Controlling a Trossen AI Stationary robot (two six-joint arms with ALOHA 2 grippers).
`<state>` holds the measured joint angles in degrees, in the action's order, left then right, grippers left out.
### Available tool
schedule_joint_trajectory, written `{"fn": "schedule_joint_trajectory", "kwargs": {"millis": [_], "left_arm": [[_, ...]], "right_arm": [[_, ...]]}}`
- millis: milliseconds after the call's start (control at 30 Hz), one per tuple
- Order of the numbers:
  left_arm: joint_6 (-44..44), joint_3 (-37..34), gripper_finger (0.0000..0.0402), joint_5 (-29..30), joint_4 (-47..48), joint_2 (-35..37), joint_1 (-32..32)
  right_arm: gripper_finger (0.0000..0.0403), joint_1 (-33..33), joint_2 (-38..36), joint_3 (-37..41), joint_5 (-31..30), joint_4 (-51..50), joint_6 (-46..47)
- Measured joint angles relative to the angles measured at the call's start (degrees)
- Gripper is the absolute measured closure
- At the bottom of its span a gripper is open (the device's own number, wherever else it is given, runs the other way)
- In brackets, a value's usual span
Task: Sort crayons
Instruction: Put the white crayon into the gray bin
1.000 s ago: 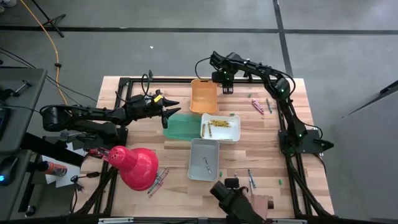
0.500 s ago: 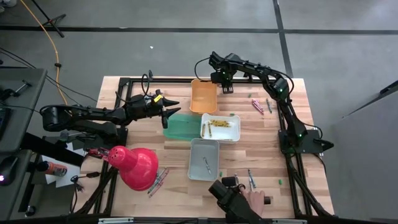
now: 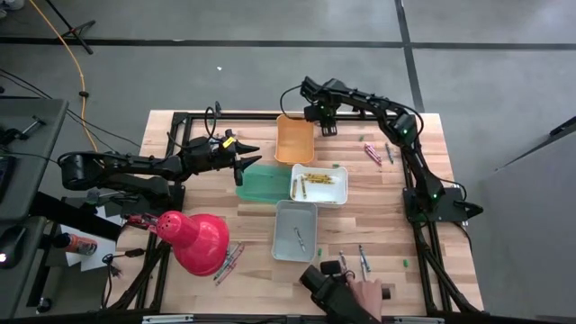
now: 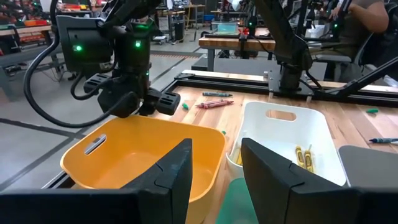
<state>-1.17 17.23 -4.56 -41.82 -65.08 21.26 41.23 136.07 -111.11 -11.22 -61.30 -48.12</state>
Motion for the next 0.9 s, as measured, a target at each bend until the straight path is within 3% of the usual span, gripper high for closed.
{"fn": "schedule_joint_trajectory", "kwargs": {"millis": [200,667,900], "left_arm": [[-0.49,0.00,0.0275,0.00,0.02,0.00,0.00],[-0.44,0.00,0.0275,0.00,0.47,0.00,-0.04],[-0.50,0.00,0.0275,0.00,1.66,0.00,-0.07]], "right_arm": [[0.0264,-1.75,-0.27,0.26,-0.51,-4.23,-0.65],[0.0264,-1.68,-2.99,0.50,0.18,-3.26,0.88],[0.0264,1.05,-3.08,0.48,18.49,-4.18,10.50]]}}
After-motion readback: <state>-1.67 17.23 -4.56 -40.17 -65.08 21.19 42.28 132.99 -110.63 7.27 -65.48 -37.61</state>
